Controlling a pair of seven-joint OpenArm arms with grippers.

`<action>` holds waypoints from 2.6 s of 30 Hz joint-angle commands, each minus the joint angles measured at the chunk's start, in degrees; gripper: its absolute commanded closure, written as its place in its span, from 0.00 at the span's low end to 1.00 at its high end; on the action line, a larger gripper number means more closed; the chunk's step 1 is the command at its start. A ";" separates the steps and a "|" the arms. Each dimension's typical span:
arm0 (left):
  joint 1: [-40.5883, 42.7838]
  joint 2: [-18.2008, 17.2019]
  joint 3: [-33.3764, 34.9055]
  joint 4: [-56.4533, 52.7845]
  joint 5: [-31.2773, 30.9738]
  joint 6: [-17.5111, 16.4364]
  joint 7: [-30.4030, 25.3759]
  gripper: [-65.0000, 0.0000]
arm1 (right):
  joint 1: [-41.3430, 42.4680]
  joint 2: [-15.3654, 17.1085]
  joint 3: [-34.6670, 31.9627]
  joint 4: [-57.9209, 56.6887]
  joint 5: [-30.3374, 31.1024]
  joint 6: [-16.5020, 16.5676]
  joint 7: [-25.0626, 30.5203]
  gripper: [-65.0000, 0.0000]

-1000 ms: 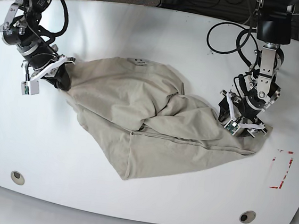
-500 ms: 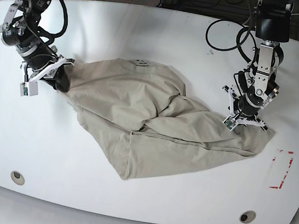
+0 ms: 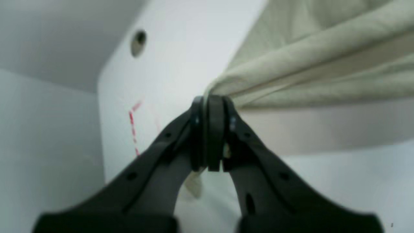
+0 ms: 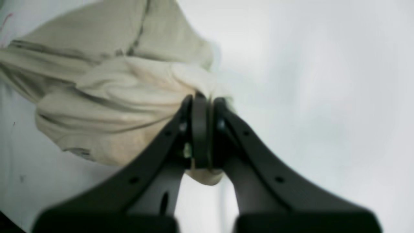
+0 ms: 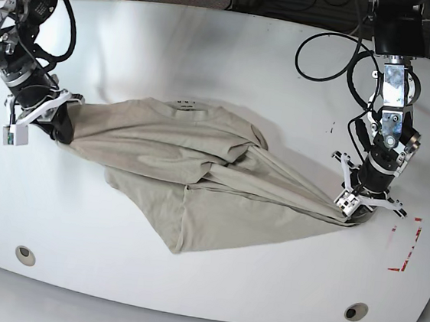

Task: Layout the t-shirt on the table in an organized manner, then fold the t-shirt properly
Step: 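Lift the shirt with both grippers and stretch it between them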

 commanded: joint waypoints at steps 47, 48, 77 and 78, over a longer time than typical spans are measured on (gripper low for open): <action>-26.54 1.35 2.24 17.23 0.23 0.97 -0.47 1.00 | 42.15 15.65 -6.73 -14.48 -0.34 3.75 1.48 1.00; -27.50 1.26 2.24 17.15 0.23 1.06 -0.47 1.00 | 43.47 15.65 -7.26 -14.75 -1.83 3.75 1.48 1.00; -20.21 1.44 -4.36 18.29 -0.03 0.88 -0.39 1.00 | 38.02 19.26 -1.99 -6.22 -3.06 3.83 -3.36 1.00; -19.50 1.53 -4.36 18.38 -0.03 0.88 -0.39 1.00 | 36.88 18.64 -1.55 -5.78 -2.54 3.83 -3.36 1.00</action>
